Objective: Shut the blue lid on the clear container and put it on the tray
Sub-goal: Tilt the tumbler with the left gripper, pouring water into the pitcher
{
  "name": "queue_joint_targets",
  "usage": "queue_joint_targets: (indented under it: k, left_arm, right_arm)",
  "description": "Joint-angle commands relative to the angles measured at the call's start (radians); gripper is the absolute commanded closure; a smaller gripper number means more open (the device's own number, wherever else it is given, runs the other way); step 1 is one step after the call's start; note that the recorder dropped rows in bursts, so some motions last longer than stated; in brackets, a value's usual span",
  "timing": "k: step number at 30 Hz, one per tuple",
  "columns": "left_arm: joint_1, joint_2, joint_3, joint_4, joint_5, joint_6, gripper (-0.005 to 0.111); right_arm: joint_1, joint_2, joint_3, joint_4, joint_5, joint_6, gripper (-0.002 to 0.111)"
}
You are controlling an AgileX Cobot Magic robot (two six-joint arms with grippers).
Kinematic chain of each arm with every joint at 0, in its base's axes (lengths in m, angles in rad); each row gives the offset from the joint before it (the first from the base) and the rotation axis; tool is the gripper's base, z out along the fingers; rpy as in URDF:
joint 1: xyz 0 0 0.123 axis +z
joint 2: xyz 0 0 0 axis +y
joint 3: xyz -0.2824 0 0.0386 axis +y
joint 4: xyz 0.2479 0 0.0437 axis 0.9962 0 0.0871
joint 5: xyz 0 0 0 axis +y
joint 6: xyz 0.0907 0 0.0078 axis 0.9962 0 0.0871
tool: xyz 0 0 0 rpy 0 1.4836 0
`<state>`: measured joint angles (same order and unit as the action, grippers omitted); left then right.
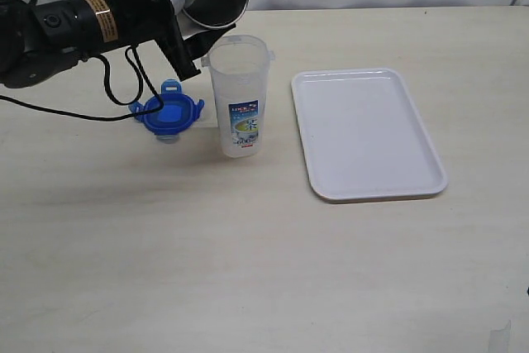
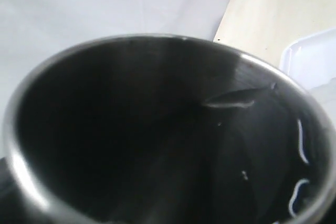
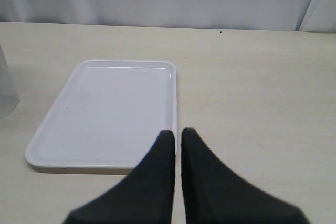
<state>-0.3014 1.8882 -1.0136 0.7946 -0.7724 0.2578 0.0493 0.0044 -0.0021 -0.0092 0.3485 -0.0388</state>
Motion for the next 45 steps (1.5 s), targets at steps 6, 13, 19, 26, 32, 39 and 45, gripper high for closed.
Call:
queue_joint_targets:
  k: [6,13,19,26,32,39,45]
  left_arm:
    - [-0.002,-0.014,-0.018,-0.028,-0.078,0.061,0.107]
    - [-0.002,-0.014,-0.018,-0.028,-0.078,0.087,0.107]
    - [-0.002,-0.014,-0.018,-0.028,-0.078,0.114,0.107]
    - [-0.002,-0.014,-0.018,-0.028,-0.078,0.141,0.107]
    - [-0.002,-0.014,-0.018,-0.028,-0.078,0.164,0.107]
    - [-0.002,-0.014,-0.018,-0.028,-0.078,0.164,0.107]
    - [-0.002,-0.014,-0.018,-0.03,-0.072,0.192,0.107]
  right_arm:
    - [-0.004,-0.004,0.002,-0.003,-0.003,0.0,0.104]
    - [-0.004,-0.004,0.002,-0.003,-0.003,0.0,0.104]
    - [-0.004,-0.004,0.002,-0.003,-0.003,0.0,0.104]
    - [-0.004,-0.004,0.002,-0.003,-0.003,0.0,0.104]
    - [-0.004,-0.004,0.002,-0.003,-0.003,0.0,0.104]
    - [-0.004,-0.004,0.002,-0.003,-0.003,0.0,0.104]
    - [-0.004,-0.004,0.002,-0.003,-0.003,0.0,0.104]
